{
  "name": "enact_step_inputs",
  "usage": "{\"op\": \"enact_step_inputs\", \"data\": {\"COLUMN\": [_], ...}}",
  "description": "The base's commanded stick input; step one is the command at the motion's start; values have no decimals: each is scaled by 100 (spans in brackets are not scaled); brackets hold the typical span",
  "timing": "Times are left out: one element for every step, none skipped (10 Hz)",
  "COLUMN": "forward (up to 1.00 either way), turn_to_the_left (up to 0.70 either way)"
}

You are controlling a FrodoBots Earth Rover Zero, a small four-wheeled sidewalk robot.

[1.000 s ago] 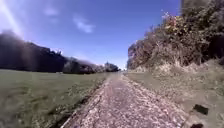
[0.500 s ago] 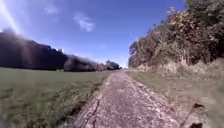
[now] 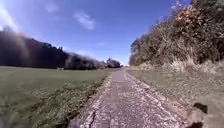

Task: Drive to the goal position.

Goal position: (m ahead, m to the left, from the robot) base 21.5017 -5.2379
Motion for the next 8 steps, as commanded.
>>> {"op": "enact_step_inputs", "data": {"forward": [100, 100, 100, 100, 100, 100, 100, 100], "turn_to_the_left": [0, 0, 0, 0, 0, 0, 0, 0]}}
